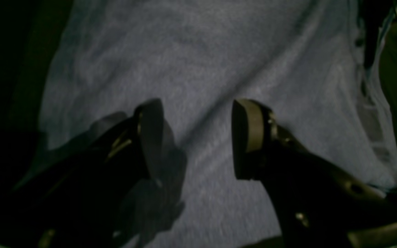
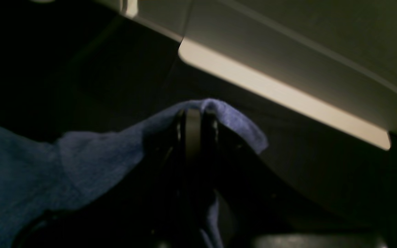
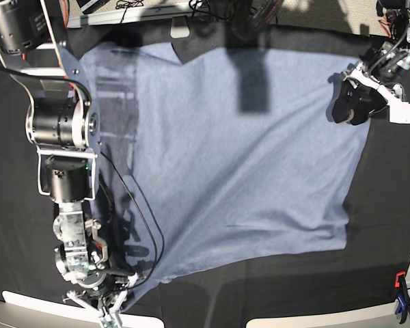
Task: Layout the t-shirt on the table in an organized manner, then fold the t-shirt properly
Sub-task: 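Drag the shirt hem with the right gripper to flatten the side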
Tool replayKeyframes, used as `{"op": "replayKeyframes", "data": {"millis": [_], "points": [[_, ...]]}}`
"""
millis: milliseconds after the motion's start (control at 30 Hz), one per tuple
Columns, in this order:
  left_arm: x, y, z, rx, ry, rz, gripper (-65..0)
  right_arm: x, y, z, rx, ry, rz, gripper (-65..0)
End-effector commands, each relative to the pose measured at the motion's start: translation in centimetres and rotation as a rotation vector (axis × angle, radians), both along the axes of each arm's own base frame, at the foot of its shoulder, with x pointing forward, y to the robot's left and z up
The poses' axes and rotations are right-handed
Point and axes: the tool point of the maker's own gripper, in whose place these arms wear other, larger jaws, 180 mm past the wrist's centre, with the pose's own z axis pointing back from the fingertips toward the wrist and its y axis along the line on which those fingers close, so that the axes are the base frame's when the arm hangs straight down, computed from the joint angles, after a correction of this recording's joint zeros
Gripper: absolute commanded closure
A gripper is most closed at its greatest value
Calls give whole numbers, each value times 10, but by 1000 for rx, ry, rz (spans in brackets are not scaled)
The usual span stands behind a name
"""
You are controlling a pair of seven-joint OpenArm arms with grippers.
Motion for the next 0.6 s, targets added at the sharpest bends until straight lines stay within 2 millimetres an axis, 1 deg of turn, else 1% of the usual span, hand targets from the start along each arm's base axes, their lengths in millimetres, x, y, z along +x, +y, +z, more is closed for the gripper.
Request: {"op": "replayKeyframes", "data": {"millis": [0, 67, 100, 167, 200, 233, 467, 567], "points": [[5, 2, 13, -7, -50, 2, -290, 13, -1, 36, 14, -85, -3, 0], [5, 2, 12, -7, -49, 2, -290, 12, -2, 27, 18, -62, -5, 0], [4, 2, 12, -7, -47, 2, -290, 11, -2, 23, 19, -52, -6, -76], [3, 2, 11, -7, -44, 2, -290, 11, -2, 18, 22, -44, -6, -265], [3, 2, 11, -7, -44, 2, -290, 11, -2, 19, 19, -52, -3, -329], [3, 2, 11, -7, -43, 2, -290, 11, -2, 21, 14, -61, 1, -353], [2, 2, 10, -6, -39, 0, -290, 18, -3, 38, -3, -90, 3, -351], [2, 2, 10, -6, -39, 0, -290, 19, 0, 41, 57, -100, -1, -351]]}}
